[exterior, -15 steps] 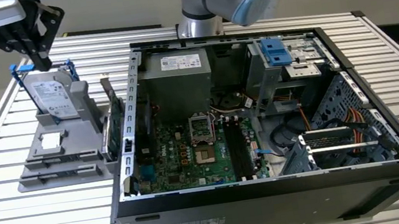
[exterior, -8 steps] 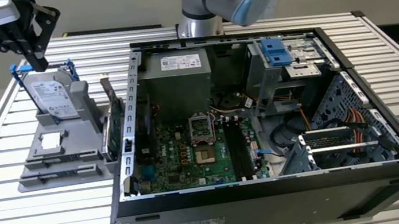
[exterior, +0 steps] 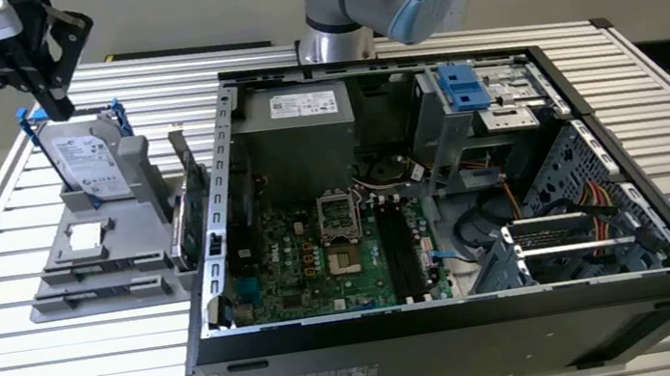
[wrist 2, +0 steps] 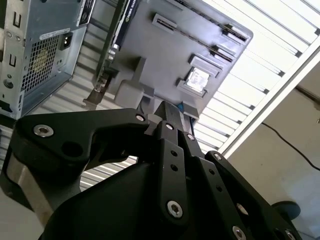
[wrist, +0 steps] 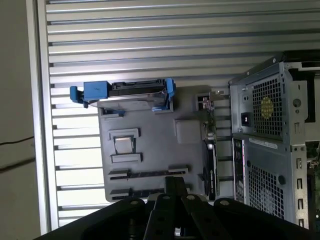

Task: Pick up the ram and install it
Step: 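Reach for the ram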

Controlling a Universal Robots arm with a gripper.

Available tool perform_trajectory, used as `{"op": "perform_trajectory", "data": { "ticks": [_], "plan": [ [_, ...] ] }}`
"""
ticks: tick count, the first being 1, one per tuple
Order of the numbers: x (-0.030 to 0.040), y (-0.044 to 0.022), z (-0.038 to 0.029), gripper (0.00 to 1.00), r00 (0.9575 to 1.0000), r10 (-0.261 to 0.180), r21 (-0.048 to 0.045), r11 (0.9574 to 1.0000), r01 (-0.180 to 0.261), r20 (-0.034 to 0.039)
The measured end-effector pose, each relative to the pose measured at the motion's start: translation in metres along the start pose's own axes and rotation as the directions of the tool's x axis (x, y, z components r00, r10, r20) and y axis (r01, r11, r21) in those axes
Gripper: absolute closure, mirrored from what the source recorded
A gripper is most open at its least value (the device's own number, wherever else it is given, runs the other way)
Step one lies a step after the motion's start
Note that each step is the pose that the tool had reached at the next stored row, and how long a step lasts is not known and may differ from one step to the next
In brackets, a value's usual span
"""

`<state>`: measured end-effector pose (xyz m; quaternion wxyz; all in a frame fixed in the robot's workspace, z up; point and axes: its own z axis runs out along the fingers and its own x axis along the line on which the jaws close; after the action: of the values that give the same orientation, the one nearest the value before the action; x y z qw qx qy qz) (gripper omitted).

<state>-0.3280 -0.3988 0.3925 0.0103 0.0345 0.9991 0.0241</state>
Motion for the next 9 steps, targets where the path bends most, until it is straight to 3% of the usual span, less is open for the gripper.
{"op": "perform_trajectory", "data": {
  "ticks": [9],
  "plan": [
    [0.0101, -0.0007, -0.0002, 1.0, 1.0, 0.0, -0.0001, 1.0, 0.0, 0.0]
  ]
}}
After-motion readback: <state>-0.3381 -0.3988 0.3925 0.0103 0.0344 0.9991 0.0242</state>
